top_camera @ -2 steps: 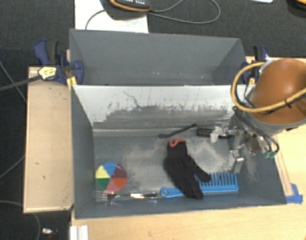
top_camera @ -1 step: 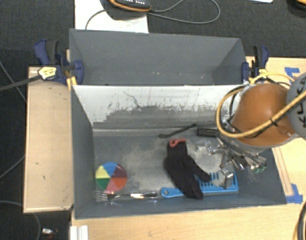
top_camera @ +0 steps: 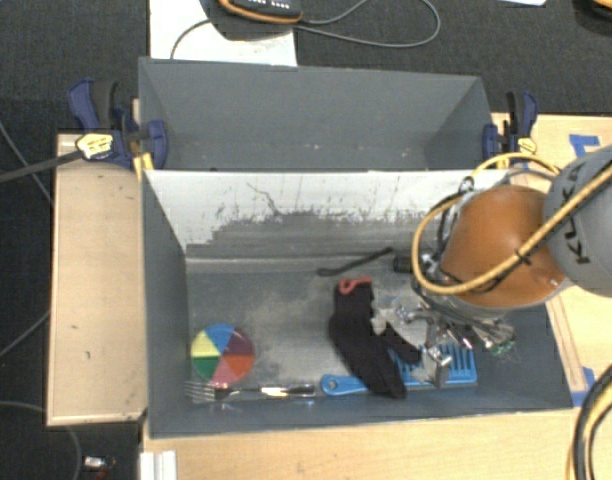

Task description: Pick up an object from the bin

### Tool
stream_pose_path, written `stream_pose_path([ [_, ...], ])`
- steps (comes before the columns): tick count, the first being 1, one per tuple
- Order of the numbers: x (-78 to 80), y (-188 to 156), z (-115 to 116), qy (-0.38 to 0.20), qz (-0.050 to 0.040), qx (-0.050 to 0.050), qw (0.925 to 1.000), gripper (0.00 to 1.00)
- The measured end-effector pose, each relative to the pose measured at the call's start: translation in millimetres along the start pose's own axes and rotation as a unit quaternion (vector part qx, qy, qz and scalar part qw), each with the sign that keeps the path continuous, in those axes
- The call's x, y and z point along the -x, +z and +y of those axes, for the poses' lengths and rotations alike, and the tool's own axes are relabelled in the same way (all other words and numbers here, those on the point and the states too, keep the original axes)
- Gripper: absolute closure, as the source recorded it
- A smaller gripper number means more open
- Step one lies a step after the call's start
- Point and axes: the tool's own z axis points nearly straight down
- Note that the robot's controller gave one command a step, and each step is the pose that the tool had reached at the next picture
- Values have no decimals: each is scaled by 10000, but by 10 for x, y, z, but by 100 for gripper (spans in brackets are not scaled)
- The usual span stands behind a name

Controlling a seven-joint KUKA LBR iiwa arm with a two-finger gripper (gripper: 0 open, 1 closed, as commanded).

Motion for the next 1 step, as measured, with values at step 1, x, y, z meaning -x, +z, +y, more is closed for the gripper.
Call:
stream_pose_path([
  [1, 124, 317, 368, -1710, -8, 17, 9853, 100],
])
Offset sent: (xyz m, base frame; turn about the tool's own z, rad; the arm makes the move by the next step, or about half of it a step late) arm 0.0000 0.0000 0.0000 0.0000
